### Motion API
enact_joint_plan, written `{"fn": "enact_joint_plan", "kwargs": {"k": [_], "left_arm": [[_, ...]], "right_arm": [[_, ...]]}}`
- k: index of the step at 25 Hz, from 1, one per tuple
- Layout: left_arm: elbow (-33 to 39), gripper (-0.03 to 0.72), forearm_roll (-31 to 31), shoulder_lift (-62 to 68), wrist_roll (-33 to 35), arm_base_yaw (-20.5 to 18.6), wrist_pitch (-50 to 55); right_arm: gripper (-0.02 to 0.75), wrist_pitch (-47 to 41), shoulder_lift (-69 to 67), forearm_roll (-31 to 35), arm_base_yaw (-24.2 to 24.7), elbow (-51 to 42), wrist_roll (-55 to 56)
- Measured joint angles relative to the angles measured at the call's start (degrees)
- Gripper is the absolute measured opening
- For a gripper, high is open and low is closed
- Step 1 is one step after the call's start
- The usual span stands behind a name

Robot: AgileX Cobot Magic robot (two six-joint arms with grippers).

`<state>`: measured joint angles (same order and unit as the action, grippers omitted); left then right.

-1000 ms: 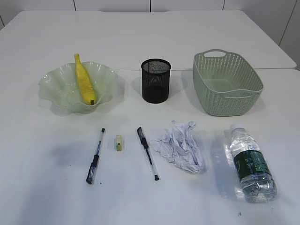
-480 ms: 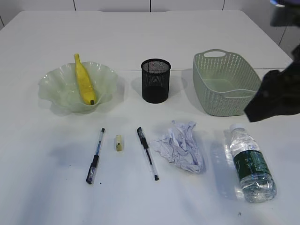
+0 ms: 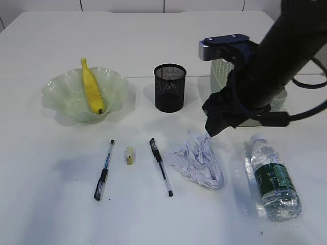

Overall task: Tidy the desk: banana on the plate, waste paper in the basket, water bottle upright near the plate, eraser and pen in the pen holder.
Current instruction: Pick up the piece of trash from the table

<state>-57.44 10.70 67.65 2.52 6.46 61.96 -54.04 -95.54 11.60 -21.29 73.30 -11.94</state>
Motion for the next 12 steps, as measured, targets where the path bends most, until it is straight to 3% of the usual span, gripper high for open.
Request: {"fn": "enact_joint_plan", "kwargs": {"k": [3,9,12], "left_arm": [[0.0,0.369,0.0,0.0,0.0,0.0,0.0],[0.0,0.367,-0.11,0.0,0.0,0.0,-0.32],[0.0,0.367,-0.11,0.0,0.0,0.0,-0.94]], "right_arm": [[0.452,0.25,-4.98,-0.13,0.0,3.04,0.0],[0.594,0.59,-11.51,-1.38,0.0,5.96,-0.21],[0.626,0.71,-13.94,-1.48,0.0,6.08,-0.87]]}}
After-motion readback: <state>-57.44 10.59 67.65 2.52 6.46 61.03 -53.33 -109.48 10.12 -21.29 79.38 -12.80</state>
